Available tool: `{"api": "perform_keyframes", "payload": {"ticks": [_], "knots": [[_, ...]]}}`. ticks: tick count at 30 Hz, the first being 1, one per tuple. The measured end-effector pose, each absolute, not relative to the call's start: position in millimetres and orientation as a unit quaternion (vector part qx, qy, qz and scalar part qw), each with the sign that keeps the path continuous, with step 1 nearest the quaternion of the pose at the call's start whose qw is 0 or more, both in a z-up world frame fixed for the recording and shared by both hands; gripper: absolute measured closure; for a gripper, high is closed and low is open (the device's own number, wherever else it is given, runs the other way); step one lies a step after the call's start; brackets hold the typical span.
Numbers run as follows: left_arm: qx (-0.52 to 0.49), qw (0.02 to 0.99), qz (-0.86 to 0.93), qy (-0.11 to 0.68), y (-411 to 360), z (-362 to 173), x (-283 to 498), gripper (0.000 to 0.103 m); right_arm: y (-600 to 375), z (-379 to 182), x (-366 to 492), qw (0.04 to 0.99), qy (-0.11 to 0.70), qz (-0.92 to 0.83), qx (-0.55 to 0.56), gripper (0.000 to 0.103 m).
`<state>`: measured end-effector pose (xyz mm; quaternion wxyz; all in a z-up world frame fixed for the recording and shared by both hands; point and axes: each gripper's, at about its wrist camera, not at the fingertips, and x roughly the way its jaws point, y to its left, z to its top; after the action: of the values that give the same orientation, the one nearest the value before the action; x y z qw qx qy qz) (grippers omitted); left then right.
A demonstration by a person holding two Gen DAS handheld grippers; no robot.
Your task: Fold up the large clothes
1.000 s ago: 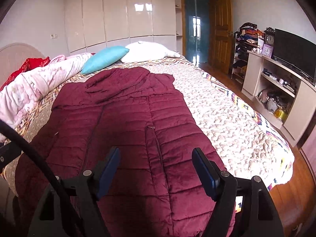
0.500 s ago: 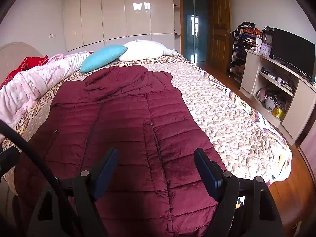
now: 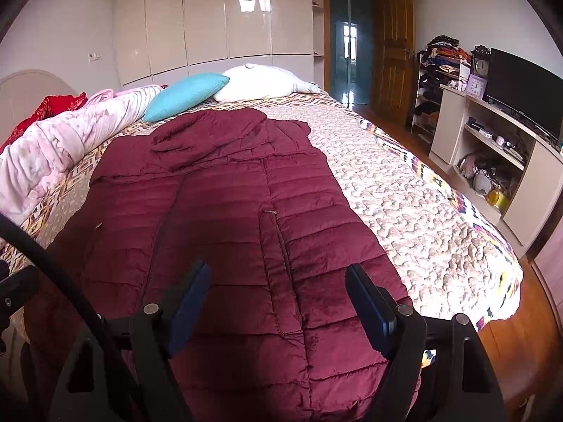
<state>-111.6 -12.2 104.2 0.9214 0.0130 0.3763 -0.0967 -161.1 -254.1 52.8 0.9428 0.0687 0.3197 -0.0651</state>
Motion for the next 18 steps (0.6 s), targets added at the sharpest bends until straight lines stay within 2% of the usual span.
{"api": "perform_keyframes", "payload": {"ticks": [8, 18], "knots": [[0.016, 0.92, -0.095, 0.379, -10, 100, -111, 0.01, -248, 50, -160, 0.941, 0.326, -0.071, 0.053, 0.02], [0.021, 0.92, -0.09, 0.381, -10, 95, -110, 0.01, -224, 46, -160, 0.937, 0.321, -0.125, -0.047, 0.02]]}}
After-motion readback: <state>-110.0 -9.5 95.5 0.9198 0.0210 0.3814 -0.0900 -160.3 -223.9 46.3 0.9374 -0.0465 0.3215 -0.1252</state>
